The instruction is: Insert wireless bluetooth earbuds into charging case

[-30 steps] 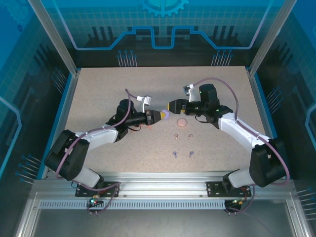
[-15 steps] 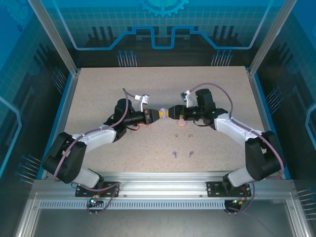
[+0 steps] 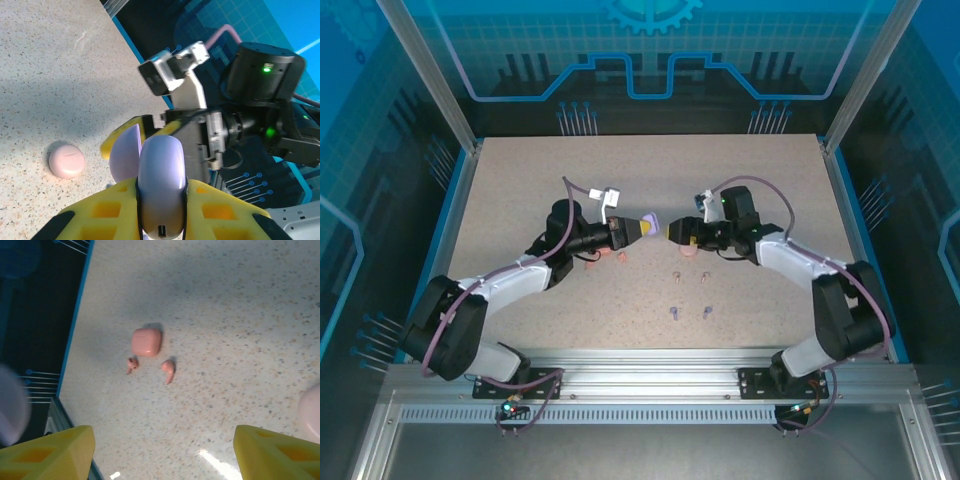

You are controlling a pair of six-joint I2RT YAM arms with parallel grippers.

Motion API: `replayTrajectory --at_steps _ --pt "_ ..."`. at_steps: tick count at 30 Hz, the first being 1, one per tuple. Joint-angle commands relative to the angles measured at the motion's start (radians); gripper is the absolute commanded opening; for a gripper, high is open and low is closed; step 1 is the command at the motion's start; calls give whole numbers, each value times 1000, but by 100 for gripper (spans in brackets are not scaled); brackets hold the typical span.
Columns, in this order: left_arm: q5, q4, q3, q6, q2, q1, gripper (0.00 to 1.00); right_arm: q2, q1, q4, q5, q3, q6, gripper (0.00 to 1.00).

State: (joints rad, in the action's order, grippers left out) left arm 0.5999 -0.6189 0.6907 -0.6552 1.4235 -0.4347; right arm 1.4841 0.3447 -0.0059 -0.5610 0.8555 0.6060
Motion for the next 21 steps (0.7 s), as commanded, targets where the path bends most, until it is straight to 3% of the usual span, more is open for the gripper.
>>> replayTrajectory --at_steps 1,7,21 --pt "9 -41 -17 -8 -15 -1 0 -86 -9 61 -77 -34 28 74" --pt "10 -51 -14 -17 -9 -1 0 -97 -1 139 -128 -40 68 68" --pt "12 -70 -12 -36 2 -2 0 0 52 195 -115 17 104 53"
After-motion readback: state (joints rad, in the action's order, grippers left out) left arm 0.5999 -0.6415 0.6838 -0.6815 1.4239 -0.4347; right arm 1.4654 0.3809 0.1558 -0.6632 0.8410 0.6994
